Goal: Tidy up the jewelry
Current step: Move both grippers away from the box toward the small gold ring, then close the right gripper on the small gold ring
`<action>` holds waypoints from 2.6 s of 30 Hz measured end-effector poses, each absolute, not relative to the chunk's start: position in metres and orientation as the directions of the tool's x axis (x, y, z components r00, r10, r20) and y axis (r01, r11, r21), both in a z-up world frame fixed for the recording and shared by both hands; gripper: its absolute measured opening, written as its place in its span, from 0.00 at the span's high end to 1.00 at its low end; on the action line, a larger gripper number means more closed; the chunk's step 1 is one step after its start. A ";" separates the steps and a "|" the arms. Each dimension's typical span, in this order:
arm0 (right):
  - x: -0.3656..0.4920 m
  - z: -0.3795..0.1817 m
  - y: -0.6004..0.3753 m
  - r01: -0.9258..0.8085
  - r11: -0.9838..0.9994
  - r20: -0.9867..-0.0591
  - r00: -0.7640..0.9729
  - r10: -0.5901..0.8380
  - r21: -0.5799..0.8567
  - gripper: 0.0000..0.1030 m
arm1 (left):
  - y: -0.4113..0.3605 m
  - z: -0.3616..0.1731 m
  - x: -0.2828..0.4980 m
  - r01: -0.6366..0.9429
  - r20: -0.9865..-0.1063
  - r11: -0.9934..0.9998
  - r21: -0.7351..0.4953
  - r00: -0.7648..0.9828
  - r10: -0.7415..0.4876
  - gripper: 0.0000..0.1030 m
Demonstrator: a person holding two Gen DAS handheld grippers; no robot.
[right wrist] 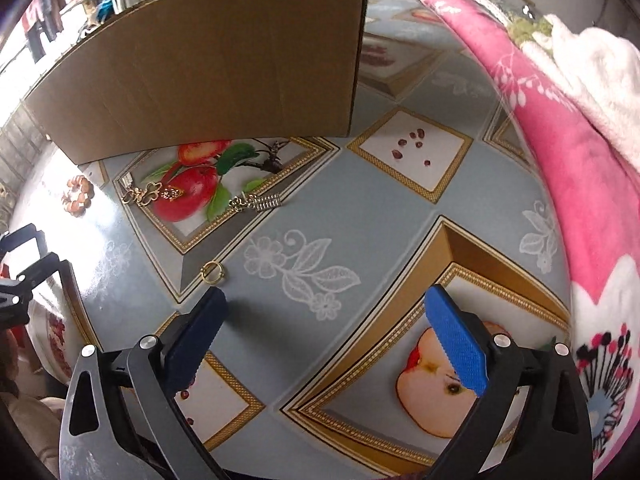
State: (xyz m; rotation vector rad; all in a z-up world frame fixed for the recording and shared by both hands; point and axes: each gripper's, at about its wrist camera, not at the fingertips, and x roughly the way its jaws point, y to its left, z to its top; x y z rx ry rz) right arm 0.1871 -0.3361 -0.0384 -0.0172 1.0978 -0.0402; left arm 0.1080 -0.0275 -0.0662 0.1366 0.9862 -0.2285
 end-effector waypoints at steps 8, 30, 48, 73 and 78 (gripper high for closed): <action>0.187 -0.042 -0.339 0.041 0.999 -0.869 0.492 -0.042 -0.025 0.08 | -0.028 -0.065 0.096 0.197 -0.819 0.980 0.009 0.564 -0.106 0.04; 0.153 -0.010 -0.321 -0.017 0.997 -0.770 0.633 0.073 0.080 0.10 | -0.079 -0.025 0.062 0.367 -0.713 0.911 0.188 0.689 -0.131 0.06; 0.174 -0.017 -0.302 -0.127 0.982 -0.794 0.579 0.187 0.138 0.68 | -0.109 -0.025 0.091 0.482 -0.695 0.857 0.182 0.679 -0.235 0.16; 0.174 -0.028 -0.302 -0.151 0.985 -0.804 0.573 0.159 0.087 0.90 | -0.123 -0.034 0.117 0.545 -0.711 0.831 0.114 0.629 -0.315 0.44; 0.176 -0.028 -0.305 -0.155 0.983 -0.800 0.574 0.172 0.100 0.90 | -0.131 -0.037 0.124 0.587 -0.731 0.808 0.056 0.575 -0.367 0.62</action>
